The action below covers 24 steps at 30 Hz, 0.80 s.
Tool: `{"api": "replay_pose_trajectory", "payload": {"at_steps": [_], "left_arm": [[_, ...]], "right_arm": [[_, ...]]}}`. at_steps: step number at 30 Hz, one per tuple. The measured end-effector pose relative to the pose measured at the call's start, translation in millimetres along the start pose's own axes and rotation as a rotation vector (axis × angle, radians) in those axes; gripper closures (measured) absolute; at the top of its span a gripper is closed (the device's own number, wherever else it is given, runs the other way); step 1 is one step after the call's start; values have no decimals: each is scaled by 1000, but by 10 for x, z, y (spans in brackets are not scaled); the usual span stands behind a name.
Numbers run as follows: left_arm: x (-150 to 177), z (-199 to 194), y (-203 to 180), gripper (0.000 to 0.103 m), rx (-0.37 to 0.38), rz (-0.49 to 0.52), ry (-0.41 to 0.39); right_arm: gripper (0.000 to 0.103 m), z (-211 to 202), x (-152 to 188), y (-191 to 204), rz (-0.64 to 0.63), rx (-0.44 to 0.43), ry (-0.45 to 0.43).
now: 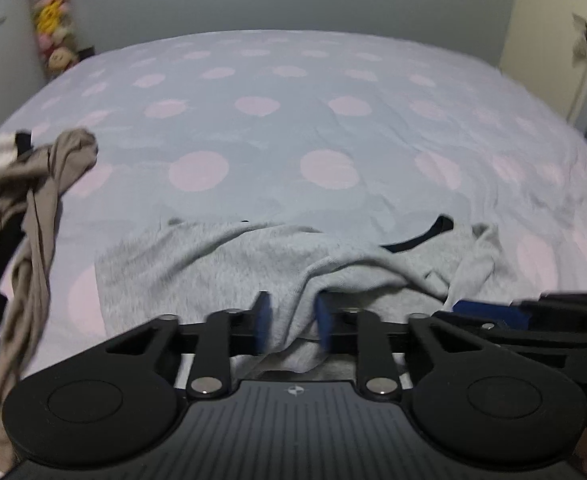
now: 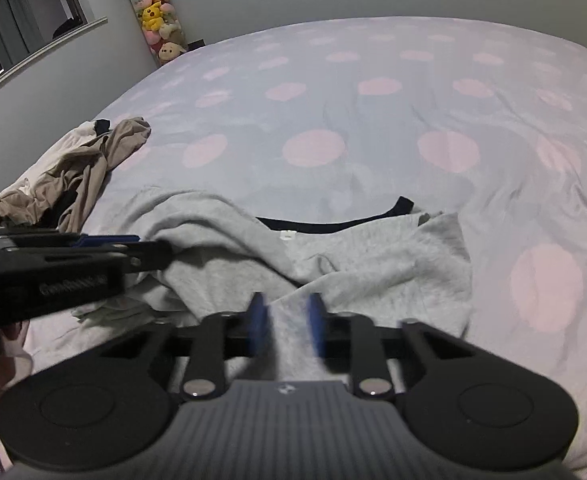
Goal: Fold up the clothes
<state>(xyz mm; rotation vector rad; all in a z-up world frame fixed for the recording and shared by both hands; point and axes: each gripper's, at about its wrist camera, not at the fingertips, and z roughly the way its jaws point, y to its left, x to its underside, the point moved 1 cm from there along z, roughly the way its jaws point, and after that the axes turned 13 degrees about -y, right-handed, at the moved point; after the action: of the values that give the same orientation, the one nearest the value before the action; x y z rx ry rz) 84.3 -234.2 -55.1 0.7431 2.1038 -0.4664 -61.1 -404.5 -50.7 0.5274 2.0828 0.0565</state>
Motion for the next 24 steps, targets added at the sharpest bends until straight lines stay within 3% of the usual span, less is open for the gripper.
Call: {"api": "replay_pose_trajectory", "payload": {"at_steps": [3, 8, 20, 24], "left_arm": [[-40, -95, 39, 99, -24, 9, -41], [-157, -405, 207, 99, -108, -27, -130], [-449, -1753, 1039, 99, -481, -126, -401], [-401, -2062, 1360, 99, -587, -176, -414]], "right_arm": [[95, -87, -23, -12, 20, -1, -21], [99, -339, -83, 11, -6, 31, -85], [99, -1237, -571, -171, -34, 122, -393], [99, -1483, -727, -280, -44, 167, -468]]}}
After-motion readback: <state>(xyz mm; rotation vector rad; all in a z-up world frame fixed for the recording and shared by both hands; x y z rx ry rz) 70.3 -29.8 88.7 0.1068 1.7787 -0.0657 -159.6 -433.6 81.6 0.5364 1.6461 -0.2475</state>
